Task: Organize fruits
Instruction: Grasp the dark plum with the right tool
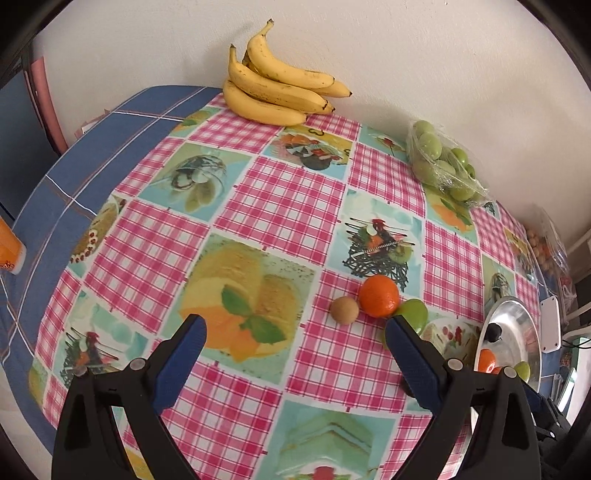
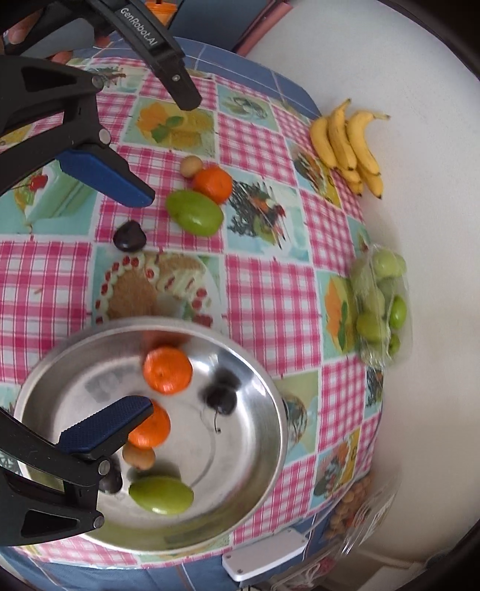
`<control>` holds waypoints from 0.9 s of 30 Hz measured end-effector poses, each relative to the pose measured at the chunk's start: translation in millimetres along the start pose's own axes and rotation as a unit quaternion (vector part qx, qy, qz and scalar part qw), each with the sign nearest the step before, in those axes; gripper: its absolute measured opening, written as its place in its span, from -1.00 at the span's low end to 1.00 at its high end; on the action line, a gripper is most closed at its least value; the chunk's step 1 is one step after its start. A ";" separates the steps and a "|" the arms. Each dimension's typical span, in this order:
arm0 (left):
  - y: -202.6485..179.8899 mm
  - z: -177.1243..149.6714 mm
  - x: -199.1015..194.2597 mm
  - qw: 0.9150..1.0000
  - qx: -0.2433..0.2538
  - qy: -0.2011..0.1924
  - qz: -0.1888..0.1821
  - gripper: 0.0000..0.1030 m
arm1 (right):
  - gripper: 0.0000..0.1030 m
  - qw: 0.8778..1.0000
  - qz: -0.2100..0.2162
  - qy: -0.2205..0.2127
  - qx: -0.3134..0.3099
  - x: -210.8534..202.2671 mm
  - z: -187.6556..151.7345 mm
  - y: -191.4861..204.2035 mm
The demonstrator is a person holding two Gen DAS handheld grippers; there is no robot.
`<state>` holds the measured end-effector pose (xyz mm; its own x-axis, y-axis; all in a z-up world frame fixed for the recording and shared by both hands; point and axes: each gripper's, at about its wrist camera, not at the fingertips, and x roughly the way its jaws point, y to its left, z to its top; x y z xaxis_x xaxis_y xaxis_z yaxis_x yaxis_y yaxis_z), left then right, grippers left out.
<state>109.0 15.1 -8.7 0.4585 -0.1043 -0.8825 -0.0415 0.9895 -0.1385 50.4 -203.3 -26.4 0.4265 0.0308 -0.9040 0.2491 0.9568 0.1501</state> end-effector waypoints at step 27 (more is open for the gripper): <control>14.9 -11.7 36.6 0.995 -0.015 0.096 -0.017 0.89 | 0.54 0.997 0.023 0.041 -0.061 39.0 -12.6 52.5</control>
<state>114.8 24.8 -48.4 0.2824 -0.1578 -0.9462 -0.0567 0.9819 -0.1807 69.2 -148.2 -58.9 0.3608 0.0952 -0.9278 0.1201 0.9818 0.1474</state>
